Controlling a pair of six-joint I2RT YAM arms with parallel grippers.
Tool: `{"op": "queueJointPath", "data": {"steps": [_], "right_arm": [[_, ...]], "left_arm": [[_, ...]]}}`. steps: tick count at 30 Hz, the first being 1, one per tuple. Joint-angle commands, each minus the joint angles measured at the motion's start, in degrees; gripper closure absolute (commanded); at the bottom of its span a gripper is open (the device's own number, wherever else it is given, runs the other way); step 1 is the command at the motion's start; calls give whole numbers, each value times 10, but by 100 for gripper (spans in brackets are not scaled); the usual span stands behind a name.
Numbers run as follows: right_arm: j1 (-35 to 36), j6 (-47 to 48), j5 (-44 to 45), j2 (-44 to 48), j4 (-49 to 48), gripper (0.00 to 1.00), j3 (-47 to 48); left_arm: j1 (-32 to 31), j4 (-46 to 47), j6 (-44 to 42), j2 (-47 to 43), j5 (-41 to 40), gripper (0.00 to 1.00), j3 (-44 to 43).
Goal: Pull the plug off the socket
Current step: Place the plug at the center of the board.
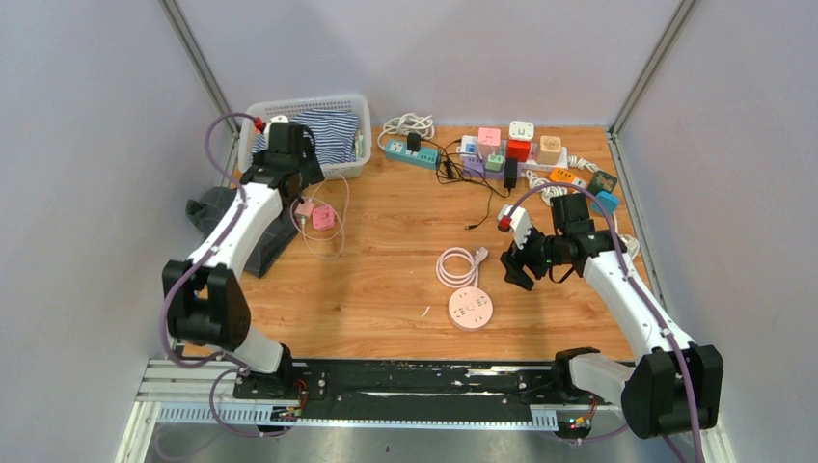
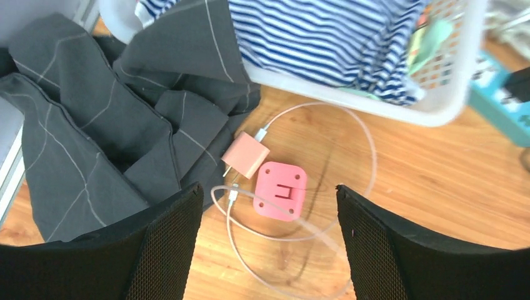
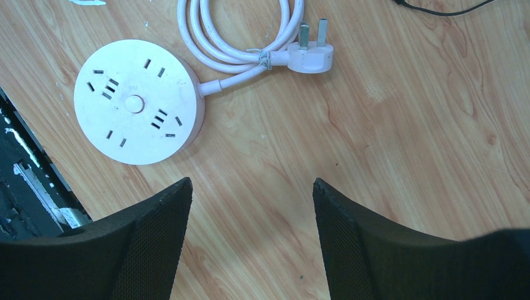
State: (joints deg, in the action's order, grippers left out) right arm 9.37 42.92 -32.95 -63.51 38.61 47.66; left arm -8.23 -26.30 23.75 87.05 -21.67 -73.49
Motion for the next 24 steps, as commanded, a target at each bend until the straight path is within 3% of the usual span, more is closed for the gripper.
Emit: {"op": "queueJointPath", "data": {"steps": [1,6,10,20,24], "right_arm": [[0,4,2,3,12,27,-6],[-4,4,1,7,12,27,-5],[-8,4,0,13,14,27,-4],[-31,17,1,52,7,27,-24],[-42,23,-6,73,9,27,-35]], "left_arm": [[2,50,-15,-82,59,20,42],[2,91,-55,-129,216,19,75],[0,142,-68,-182,351,12,119],[-31,207,-35,-315,473,11,234],[-83,200,-47,-348,485,11,258]]}}
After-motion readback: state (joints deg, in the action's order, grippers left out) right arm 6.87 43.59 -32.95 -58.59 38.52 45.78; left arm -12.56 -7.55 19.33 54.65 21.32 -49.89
